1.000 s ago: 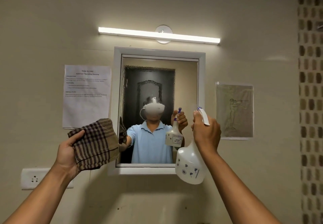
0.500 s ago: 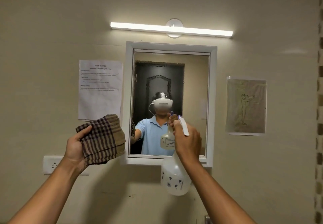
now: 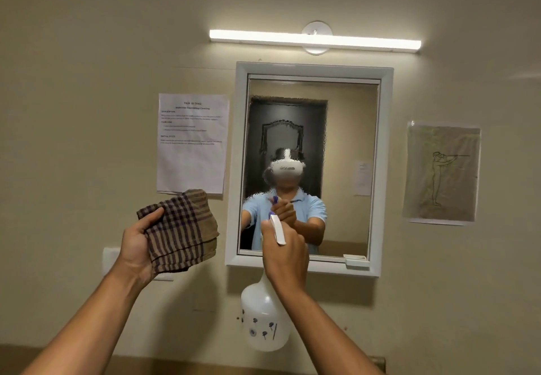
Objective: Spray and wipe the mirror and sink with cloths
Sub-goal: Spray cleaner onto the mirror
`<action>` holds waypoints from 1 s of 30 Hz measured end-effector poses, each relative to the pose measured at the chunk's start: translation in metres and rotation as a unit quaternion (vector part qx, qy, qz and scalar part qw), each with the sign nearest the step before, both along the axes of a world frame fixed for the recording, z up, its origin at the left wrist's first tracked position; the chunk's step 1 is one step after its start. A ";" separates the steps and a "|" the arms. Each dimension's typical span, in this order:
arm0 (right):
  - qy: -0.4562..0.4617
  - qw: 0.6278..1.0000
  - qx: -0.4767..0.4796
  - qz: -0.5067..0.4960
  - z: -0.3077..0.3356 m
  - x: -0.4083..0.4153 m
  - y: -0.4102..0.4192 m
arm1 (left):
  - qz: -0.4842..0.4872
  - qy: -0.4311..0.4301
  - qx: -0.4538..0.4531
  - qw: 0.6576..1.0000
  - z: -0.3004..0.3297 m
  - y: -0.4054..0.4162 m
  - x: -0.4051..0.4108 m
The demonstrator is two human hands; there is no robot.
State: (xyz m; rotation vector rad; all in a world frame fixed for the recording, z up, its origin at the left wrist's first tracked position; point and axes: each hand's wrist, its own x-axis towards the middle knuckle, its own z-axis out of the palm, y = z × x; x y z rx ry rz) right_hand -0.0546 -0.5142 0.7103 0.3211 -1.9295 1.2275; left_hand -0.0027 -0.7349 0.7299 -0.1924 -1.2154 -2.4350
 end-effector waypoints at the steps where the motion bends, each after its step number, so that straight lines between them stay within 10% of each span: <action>1: -0.009 1.000 0.000 -0.003 -0.003 -0.001 0.004 | 0.000 0.000 0.000 1.000 -0.001 0.000 -0.001; 18: -0.029 0.982 -0.092 -0.161 -0.033 0.001 0.157 | -0.066 -0.006 -0.019 0.998 -0.020 0.054 -0.025; 30: -0.067 0.989 -0.032 -0.127 -0.070 0.016 0.114 | -0.058 -0.018 -0.017 0.998 -0.034 0.049 -0.020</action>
